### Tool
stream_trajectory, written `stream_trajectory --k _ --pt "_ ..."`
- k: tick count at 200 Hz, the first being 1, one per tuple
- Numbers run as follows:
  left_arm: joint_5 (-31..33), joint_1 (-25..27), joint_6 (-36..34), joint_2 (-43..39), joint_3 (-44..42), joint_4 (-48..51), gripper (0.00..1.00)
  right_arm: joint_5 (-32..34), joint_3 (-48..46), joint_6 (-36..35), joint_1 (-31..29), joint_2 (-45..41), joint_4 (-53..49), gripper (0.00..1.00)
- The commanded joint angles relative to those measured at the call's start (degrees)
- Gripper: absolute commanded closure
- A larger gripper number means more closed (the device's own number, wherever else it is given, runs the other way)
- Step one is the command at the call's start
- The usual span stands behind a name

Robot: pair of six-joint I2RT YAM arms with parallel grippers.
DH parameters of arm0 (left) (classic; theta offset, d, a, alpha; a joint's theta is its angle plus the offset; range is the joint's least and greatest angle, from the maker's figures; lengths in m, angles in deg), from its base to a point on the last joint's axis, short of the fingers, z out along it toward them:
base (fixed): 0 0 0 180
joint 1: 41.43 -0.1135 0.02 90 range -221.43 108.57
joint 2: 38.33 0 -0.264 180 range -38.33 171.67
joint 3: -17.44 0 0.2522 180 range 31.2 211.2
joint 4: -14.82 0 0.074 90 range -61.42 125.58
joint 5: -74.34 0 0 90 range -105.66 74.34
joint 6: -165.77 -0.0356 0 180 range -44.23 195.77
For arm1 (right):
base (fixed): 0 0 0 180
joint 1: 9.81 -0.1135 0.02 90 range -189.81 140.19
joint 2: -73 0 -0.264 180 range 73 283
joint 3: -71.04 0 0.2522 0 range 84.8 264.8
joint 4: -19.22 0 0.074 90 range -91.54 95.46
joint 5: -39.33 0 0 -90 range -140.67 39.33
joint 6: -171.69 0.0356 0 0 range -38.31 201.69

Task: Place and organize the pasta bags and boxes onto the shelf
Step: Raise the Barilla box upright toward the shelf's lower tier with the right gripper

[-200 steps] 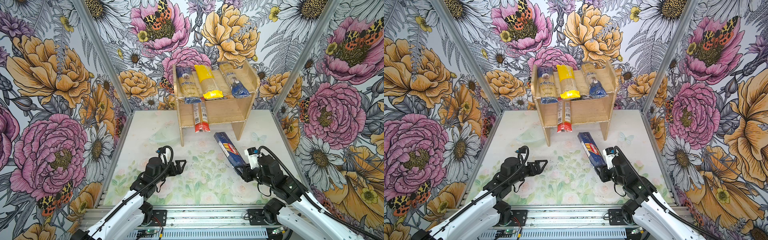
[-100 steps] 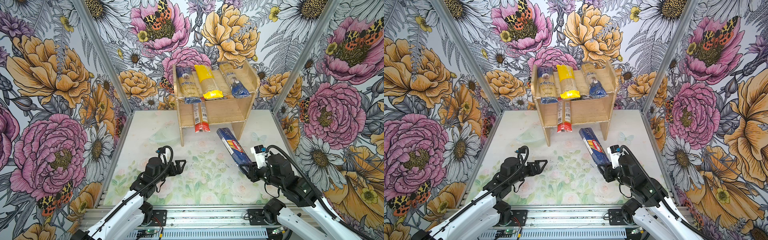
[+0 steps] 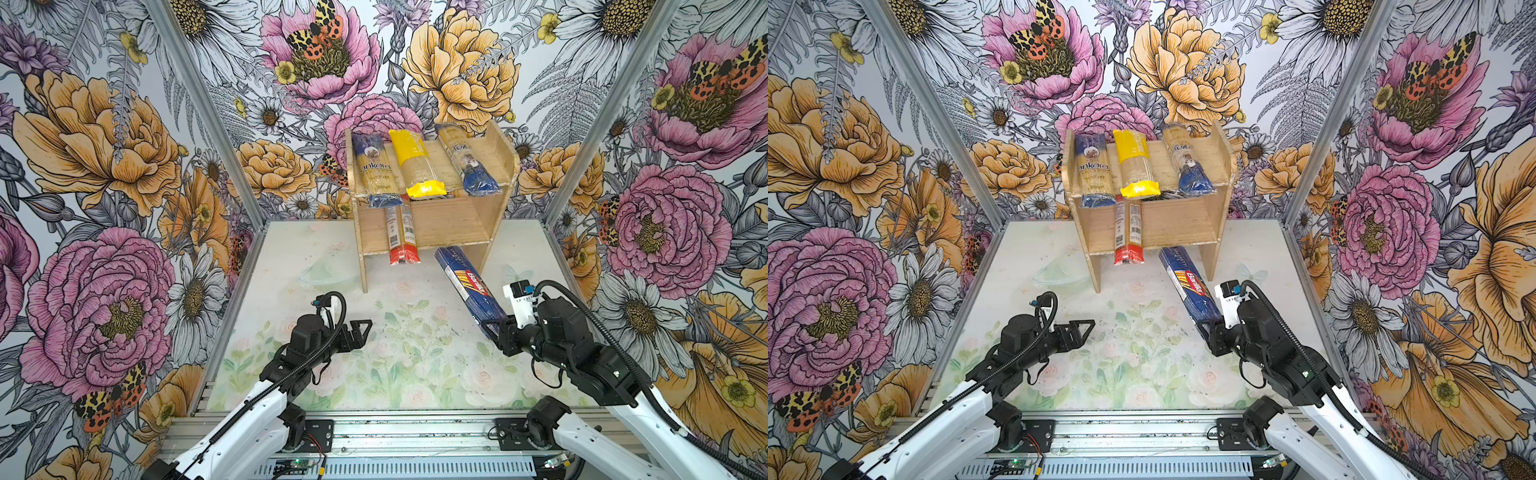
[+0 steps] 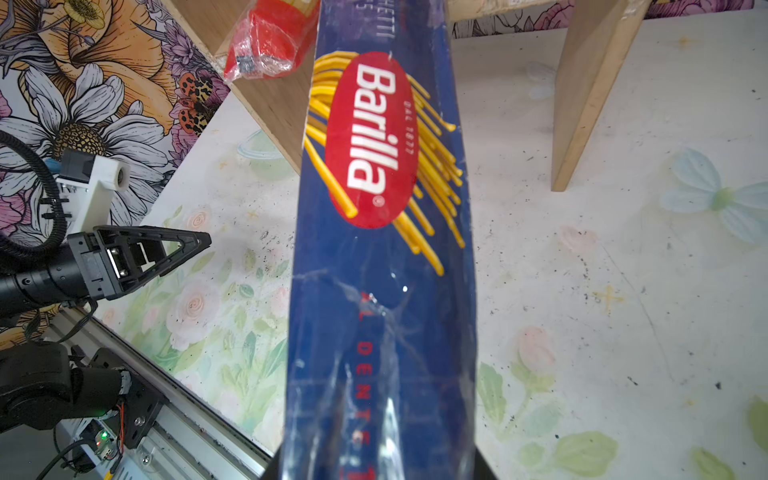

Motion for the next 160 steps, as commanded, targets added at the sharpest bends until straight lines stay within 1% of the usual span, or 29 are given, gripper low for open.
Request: stream_trajectory --k 1,71,98,160 --pt "-0.59 -0.47 -0.39 -0.05 -0.71 -0.69 0.01 2.07 6.23 -2.59 -0.28 -0.14 9.98 1.00" --pt "-0.43 -0.54 -0.40 0.44 -0.44 -0.93 0.01 6.27 11.20 -4.14 -0.21 3.67 10.16 1.00" --pt "-0.54 -0.55 -0.37 1.24 -0.36 -1.37 0.01 9.07 12.16 -4.23 -0.28 4.19 10.33 1.00" --pt "-0.84 -0.58 -0.40 2.75 -0.16 -2.40 0.01 12.65 13.32 -4.14 -0.21 5.99 11.34 1.00"
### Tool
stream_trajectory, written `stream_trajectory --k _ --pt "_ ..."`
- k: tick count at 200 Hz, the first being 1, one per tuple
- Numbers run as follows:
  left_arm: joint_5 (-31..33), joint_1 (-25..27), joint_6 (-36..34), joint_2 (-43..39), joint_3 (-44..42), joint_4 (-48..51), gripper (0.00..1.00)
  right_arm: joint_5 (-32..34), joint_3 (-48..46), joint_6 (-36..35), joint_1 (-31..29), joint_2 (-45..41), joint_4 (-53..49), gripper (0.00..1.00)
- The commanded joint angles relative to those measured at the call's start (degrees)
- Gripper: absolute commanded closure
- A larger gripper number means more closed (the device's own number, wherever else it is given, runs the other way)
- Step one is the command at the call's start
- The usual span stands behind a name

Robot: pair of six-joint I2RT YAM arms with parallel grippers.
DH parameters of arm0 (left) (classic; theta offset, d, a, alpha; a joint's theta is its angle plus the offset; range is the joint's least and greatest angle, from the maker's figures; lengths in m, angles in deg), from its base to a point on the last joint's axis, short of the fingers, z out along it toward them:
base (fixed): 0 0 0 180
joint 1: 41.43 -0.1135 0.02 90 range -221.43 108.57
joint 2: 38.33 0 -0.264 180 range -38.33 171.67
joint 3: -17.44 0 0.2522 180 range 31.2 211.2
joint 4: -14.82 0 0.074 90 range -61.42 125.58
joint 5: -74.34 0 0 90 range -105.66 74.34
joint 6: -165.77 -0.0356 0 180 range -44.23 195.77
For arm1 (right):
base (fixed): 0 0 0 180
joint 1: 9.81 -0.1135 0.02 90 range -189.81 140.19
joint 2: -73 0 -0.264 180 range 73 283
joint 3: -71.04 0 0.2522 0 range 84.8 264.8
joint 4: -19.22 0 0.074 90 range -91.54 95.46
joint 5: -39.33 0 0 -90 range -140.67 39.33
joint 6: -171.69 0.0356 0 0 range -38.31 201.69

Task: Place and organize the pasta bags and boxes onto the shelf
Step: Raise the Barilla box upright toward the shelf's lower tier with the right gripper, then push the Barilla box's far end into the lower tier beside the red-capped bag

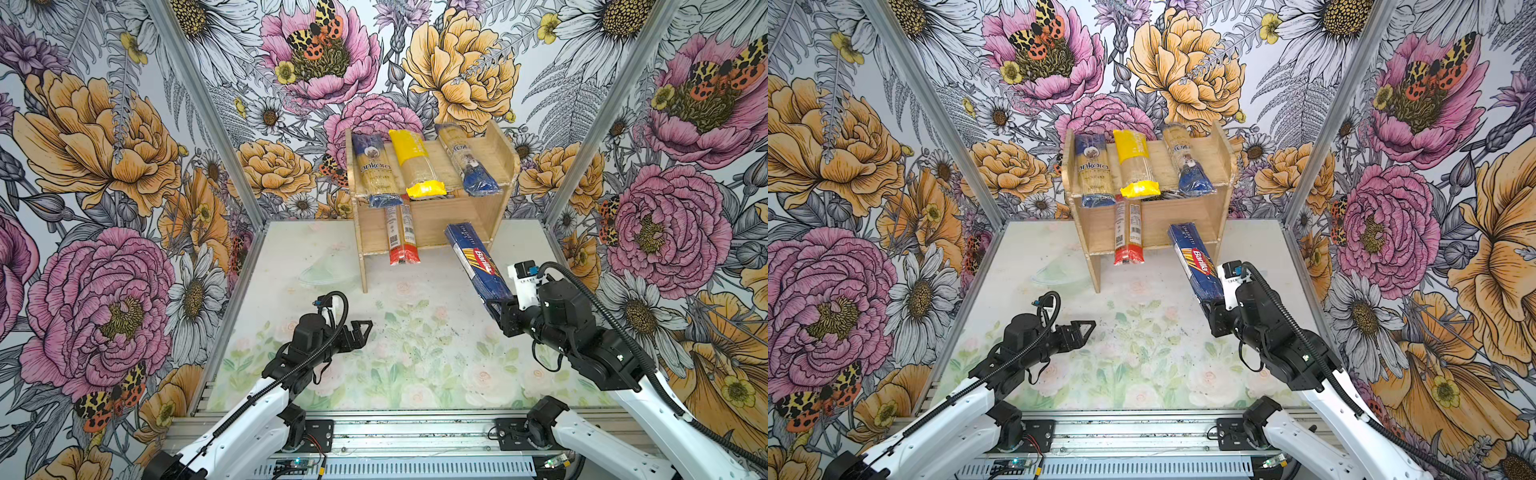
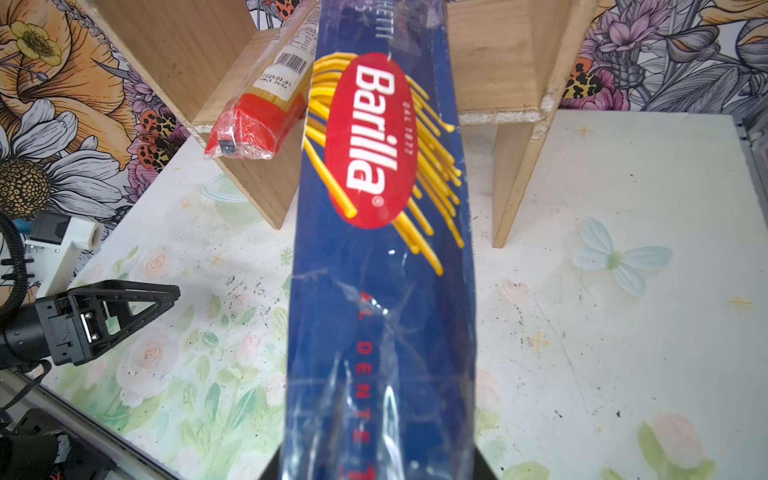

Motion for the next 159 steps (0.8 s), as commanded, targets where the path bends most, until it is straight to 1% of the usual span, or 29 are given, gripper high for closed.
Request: stream_trajectory --k 1,56,85,108,159 --pt "-0.89 -0.49 -0.37 0.26 -0.17 -1.86 0.01 3.90 4.65 -1.08 -0.21 -0.55 11.52 1.00" --pt "-0.59 -0.47 -0.51 0.53 -0.19 -1.86 0.01 5.44 7.44 -1.53 -0.21 3.59 13.45 1.00" --pt "-0.56 -0.49 -0.57 0.68 -0.21 -1.86 0.01 7.58 8.71 -1.57 -0.21 6.05 14.91 1.00" --pt "-0.44 -0.52 -0.59 0.64 -0.21 -1.91 0.01 8.84 8.96 -0.67 -0.21 7.16 16.57 1.00" --pt "-0.61 -0.52 -0.77 1.49 -0.18 -2.41 0.01 9.14 7.80 1.48 -0.21 9.08 22.04 1.00"
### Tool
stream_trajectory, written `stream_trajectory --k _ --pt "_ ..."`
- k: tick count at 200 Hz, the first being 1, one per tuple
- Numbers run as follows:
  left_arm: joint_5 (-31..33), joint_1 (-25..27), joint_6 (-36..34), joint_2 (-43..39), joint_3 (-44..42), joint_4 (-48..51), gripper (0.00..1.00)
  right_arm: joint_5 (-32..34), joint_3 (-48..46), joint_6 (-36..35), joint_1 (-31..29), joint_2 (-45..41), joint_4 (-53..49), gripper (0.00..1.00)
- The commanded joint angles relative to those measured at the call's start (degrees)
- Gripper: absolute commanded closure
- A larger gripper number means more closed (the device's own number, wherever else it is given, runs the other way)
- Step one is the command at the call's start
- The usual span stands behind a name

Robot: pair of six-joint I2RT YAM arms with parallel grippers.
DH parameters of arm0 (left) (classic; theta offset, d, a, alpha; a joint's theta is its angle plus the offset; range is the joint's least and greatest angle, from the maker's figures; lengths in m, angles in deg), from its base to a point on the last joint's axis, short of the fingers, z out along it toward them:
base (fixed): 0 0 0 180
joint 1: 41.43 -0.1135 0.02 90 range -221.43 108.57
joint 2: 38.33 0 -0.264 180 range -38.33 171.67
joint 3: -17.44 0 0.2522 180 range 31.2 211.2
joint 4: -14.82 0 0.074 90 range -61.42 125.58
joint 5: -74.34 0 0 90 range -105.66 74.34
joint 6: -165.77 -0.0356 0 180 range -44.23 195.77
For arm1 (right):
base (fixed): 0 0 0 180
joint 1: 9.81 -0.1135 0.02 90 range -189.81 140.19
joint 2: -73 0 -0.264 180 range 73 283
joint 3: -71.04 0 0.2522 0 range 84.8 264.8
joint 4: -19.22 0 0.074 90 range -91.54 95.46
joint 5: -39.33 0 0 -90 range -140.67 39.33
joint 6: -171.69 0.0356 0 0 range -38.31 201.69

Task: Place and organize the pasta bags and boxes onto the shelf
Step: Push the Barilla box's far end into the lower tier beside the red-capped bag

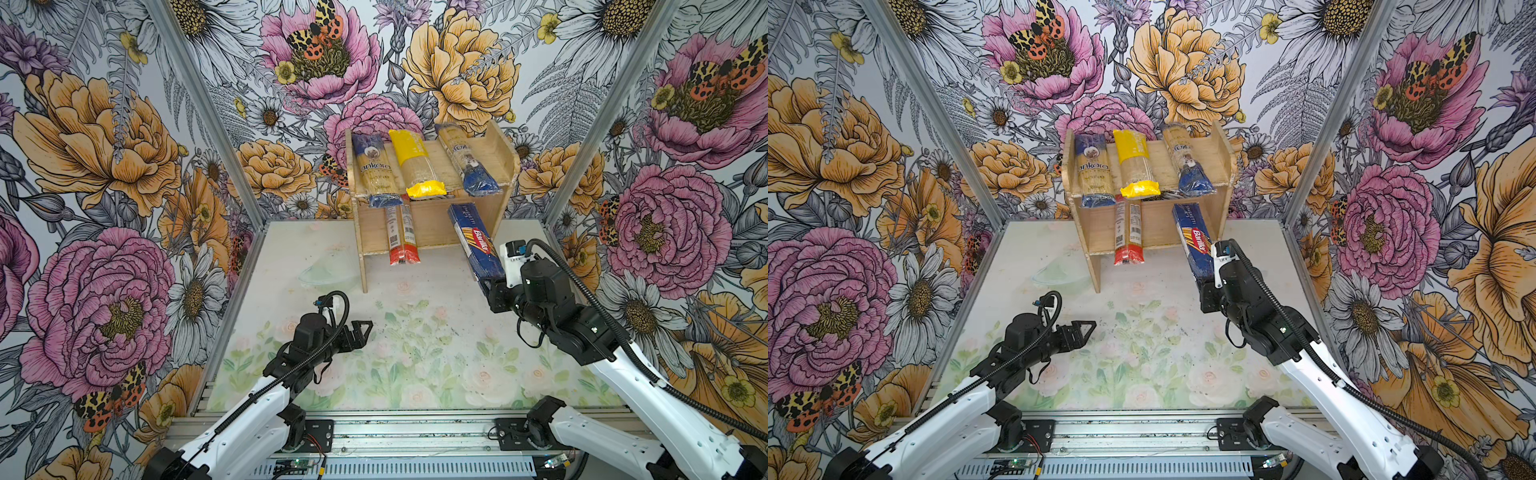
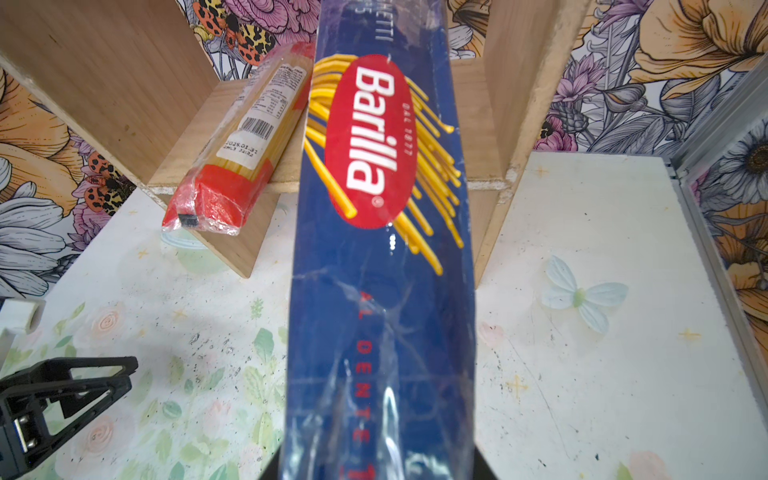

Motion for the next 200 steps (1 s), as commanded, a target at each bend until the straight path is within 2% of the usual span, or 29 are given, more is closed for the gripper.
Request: stream_trajectory --k 1,60,200 --pt "-0.62 -0.54 -0.71 0.40 -0.18 -1.96 0.01 2.51 3.09 1.30 -0.21 -0.62 15.25 1.00" --pt "-0.77 -0.65 -0.92 0.23 -0.14 -1.90 0.01 2.89 1.36 2.91 -0.21 2.84 22.55 1.00" --pt "-1.09 -1.27 -1.22 0.14 -0.21 -1.60 0.01 6.46 3.22 4.29 -0.12 11.69 28.77 1.00"
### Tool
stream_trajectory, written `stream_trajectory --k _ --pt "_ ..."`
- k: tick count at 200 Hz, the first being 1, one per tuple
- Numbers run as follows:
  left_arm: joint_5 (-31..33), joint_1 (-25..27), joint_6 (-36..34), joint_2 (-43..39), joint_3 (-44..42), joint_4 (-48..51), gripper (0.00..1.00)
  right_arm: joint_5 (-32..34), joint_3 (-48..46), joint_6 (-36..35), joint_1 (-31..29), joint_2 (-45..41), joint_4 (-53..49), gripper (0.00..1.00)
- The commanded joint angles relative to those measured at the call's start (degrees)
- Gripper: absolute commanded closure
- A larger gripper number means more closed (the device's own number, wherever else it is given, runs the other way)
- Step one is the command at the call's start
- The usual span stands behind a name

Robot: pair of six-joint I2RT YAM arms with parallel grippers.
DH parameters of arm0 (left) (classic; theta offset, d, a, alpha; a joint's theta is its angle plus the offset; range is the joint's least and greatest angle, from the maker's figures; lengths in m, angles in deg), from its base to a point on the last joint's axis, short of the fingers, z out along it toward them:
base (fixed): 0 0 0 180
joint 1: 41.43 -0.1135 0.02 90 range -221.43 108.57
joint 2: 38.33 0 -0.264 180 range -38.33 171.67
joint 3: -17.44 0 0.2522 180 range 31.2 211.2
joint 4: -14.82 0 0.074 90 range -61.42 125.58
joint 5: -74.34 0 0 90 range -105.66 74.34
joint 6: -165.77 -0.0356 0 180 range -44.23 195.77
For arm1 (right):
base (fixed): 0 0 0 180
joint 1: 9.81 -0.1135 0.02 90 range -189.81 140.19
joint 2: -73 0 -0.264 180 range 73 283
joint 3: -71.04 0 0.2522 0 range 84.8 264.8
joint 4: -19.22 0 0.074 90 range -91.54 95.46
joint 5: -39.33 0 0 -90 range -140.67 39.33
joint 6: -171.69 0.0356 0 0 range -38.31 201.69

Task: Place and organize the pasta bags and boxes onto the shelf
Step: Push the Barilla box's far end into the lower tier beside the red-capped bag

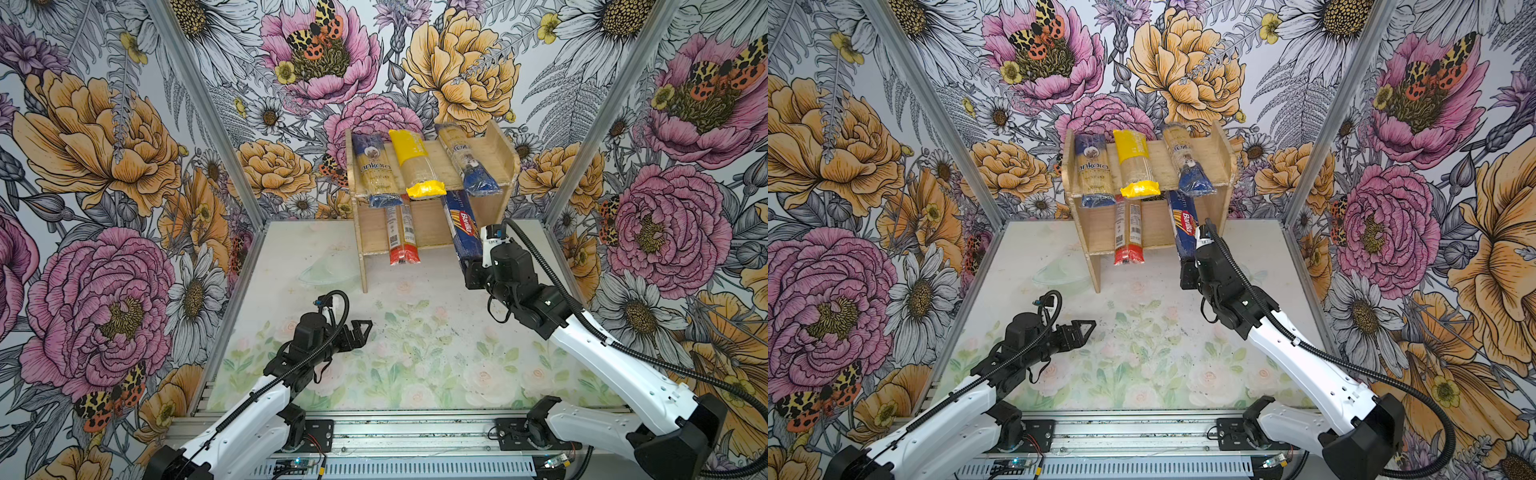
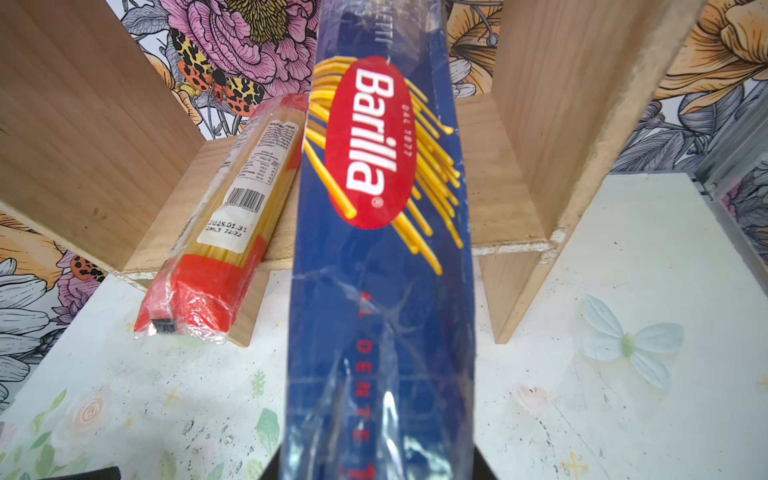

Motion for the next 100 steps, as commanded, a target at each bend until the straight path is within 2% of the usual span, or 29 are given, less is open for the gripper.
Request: stream_trajectory --k 1,100 --pt "-0.89 -0.79 -1.23 -0.32 -0.20 -1.25 0.01 3.25 3.28 0.65 -0.12 -0.86 13.07 1.00" --pt "-1.56 -1.57 -1.52 -0.76 -0.57 -1.25 0.01 4.14 3.19 0.81 -0.21 1.28 16.01 1.00"
